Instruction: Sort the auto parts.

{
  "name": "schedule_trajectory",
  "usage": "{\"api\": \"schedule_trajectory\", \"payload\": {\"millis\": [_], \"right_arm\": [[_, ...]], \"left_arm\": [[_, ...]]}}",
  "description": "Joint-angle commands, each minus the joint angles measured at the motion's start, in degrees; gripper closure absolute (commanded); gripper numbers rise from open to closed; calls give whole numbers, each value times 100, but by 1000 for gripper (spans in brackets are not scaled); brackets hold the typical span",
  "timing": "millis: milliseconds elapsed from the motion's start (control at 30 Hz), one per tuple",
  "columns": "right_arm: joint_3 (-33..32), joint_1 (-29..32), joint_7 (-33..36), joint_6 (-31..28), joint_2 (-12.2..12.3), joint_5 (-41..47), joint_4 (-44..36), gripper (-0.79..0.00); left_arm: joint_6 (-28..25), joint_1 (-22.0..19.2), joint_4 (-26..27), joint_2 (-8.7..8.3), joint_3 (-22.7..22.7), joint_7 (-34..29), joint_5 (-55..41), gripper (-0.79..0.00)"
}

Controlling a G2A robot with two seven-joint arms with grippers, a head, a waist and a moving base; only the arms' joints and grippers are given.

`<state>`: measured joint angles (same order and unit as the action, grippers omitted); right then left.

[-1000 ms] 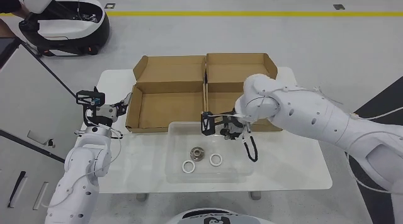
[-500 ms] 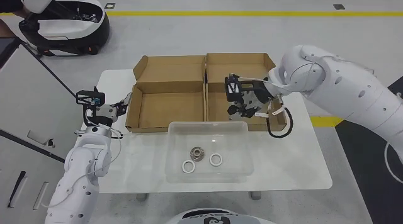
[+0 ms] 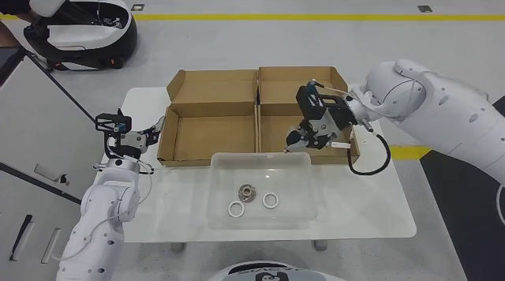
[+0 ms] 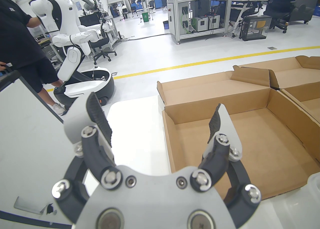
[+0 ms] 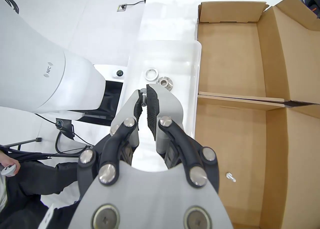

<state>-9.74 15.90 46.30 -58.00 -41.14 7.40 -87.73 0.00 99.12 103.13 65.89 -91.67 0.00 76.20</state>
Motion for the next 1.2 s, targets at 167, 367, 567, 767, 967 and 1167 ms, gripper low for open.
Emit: {"api": "schedule_trajectory", "payload": {"millis": [167,367,567,767,967,1167], "right_arm": [[-129,167,-335,81,42,22,197,0],[-327,475,-623,0,126,618,423,0],[-828,444,-535,0,58,1852,74,0],[-1590,586,-2,0,-137,3474,-248,0],[-2159,845,0,0,-418,4384,-693,0],[-2347,984,1,0,-630,4847,-968,0]], "left_arm": [[0,0,0,0,0,0,0,-785],[0,0,0,0,0,0,0,-785],[0,0,0,0,0,0,0,-785],[0,0,0,0,0,0,0,-785],[0,0,0,0,0,0,0,-785],[0,0,0,0,0,0,0,-785]]}}
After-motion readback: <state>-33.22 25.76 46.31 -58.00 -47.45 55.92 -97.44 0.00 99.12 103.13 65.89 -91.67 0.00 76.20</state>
